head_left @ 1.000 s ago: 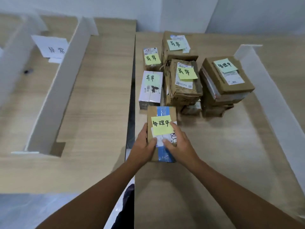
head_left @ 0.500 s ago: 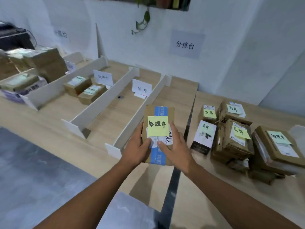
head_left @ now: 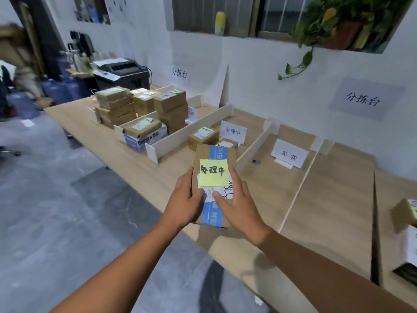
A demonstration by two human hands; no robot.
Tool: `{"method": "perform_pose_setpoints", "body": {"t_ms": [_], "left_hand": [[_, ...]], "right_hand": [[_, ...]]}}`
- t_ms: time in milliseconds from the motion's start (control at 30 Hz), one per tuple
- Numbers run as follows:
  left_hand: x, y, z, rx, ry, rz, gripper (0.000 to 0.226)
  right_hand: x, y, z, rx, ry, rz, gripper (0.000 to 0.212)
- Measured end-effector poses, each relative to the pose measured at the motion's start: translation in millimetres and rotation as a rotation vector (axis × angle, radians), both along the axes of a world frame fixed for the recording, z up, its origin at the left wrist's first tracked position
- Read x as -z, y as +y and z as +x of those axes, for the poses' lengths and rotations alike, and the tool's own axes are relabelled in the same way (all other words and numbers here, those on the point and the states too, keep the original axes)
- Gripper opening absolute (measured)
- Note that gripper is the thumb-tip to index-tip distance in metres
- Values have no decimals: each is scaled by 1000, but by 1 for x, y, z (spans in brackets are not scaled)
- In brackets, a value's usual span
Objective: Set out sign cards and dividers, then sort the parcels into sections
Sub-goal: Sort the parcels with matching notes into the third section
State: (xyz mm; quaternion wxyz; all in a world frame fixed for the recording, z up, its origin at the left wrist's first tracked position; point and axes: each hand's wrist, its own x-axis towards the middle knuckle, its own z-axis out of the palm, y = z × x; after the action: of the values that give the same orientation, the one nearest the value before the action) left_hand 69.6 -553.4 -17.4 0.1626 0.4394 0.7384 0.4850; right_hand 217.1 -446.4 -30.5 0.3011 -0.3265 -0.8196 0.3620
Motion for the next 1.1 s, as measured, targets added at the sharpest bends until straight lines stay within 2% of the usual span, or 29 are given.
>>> {"method": "perform_pose_setpoints", "body": {"t_ms": [200, 367, 600, 733, 1033, 1100], "left_hand": [[9, 14, -102, 28, 17, -28, 54], [39, 64, -176, 76, -10, -69, 50], [71, 144, -285, 105, -80, -90, 50], [78, 185, -337, 160, -126, -131, 59], [146, 252, -427, 215, -179, -367, 53], [162, 267, -444, 220, -245, -416, 53]], "right_hand": [[14, 9, -100, 38, -3, -53, 81], [49, 58, -178, 63, -48, -80, 78], [100, 132, -287, 74, -105, -231, 80], [115, 167, -335, 115, -133, -286, 79], [164, 209, -418, 197, -279, -393, 84], [175, 218, -437, 217, -295, -416, 84]]}}
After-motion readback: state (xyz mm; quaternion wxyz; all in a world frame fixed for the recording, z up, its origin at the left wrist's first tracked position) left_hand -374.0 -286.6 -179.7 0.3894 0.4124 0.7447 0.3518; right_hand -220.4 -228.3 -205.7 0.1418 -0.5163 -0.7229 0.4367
